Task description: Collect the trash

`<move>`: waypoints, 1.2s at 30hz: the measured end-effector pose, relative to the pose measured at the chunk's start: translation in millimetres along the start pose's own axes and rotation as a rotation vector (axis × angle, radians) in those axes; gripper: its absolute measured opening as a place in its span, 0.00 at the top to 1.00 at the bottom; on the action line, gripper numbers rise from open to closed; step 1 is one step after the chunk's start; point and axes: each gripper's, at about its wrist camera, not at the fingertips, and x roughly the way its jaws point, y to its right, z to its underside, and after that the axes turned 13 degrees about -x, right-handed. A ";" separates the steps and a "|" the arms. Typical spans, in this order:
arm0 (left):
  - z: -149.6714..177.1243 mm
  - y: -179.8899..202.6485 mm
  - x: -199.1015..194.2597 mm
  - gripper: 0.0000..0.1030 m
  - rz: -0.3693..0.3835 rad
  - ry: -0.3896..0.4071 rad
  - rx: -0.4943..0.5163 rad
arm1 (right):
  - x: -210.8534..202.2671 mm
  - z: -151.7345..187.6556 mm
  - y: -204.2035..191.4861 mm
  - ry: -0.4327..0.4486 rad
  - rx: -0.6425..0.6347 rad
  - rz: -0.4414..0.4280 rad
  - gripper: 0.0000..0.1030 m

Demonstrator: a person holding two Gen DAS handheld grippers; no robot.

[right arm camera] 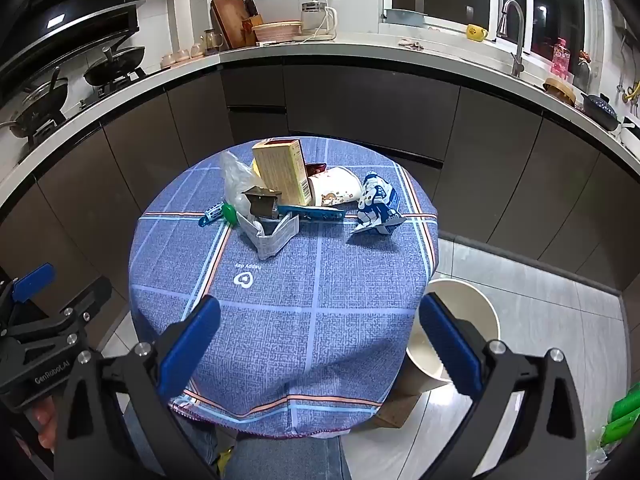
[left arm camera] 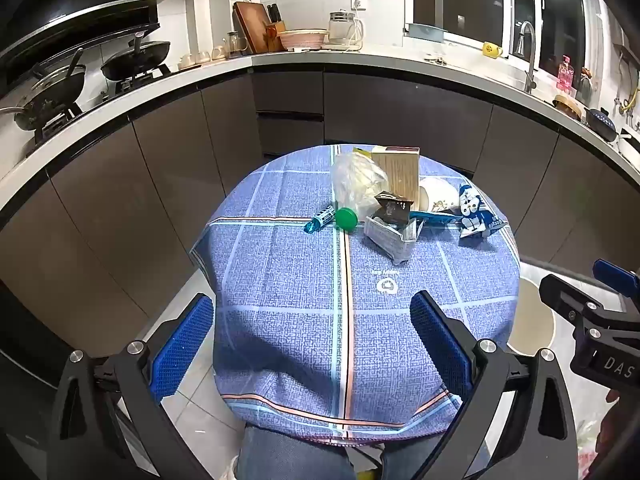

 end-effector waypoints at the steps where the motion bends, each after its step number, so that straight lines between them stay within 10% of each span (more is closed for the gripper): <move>1: 0.0 -0.3 -0.1 0.08 0.000 0.000 -0.001 | 0.0 0.0 0.1 0.001 0.000 0.001 0.03; 36: 2.4 1.4 2.5 0.08 0.000 -0.009 0.006 | 1.7 -2.0 -0.3 0.000 0.004 -0.004 0.03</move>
